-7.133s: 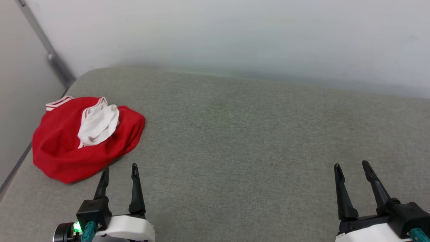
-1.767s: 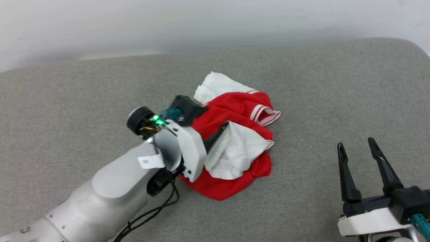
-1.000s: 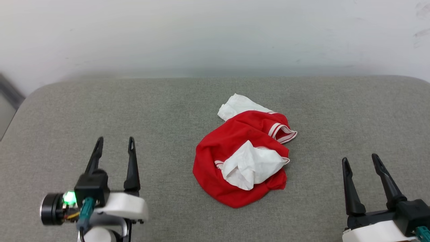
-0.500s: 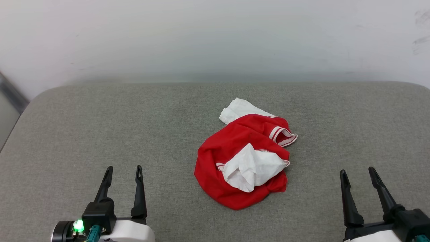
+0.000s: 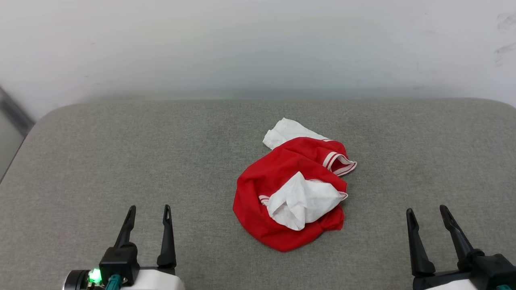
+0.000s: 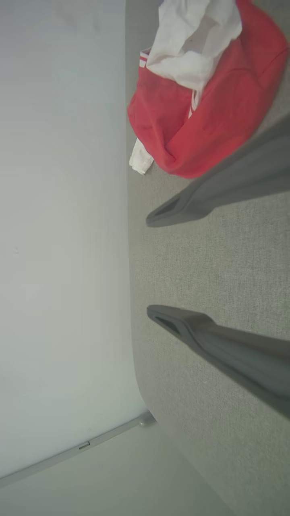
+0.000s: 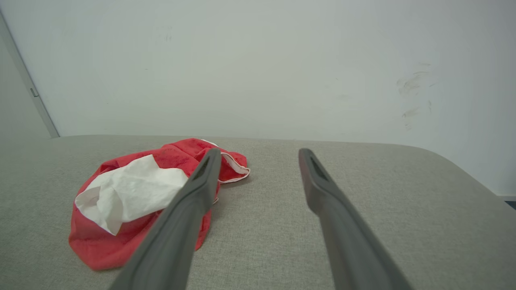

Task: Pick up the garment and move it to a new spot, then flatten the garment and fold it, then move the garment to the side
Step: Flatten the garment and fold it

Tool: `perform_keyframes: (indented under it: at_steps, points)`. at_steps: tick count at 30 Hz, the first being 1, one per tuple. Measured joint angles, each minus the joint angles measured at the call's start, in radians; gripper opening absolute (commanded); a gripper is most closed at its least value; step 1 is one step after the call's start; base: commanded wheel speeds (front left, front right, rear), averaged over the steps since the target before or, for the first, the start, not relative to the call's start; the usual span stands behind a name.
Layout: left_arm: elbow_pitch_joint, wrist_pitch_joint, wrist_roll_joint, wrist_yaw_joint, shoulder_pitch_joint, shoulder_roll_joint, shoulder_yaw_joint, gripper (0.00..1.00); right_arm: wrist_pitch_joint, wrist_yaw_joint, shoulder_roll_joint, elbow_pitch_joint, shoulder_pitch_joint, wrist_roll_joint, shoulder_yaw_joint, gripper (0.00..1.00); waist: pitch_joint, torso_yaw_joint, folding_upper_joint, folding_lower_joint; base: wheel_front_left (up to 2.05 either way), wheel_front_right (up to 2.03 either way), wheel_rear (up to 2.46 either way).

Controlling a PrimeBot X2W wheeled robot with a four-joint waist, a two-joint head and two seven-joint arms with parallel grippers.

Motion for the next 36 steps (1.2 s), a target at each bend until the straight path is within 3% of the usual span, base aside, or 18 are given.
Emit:
perform_keyframes:
  at_steps: [21, 31, 36]
  points:
    - [0.016, 0.000, 0.048, -0.089, -0.020, -0.042, 0.071, 1.00, 0.000, 0.000, 0.000, -0.001, 0.000, 0.000, -0.001, 1.00, 0.002, -0.001, 0.0001, 0.0001, 0.00, 0.00, 0.00]
    - [0.043, 0.002, 0.042, -0.216, -0.336, 0.037, 0.037, 1.00, 0.000, 0.000, 0.000, -0.004, -0.015, -0.012, 0.004, 1.00, 0.024, -0.001, 0.0000, 0.0001, 0.00, 0.00, 0.00]
    - [0.079, 0.123, -0.023, -0.242, -0.535, 0.083, -0.072, 1.00, 0.000, 0.000, 0.000, -0.006, -0.020, -0.018, 0.008, 1.00, 0.039, -0.017, 0.0001, 0.0001, 0.00, 0.00, 0.00]
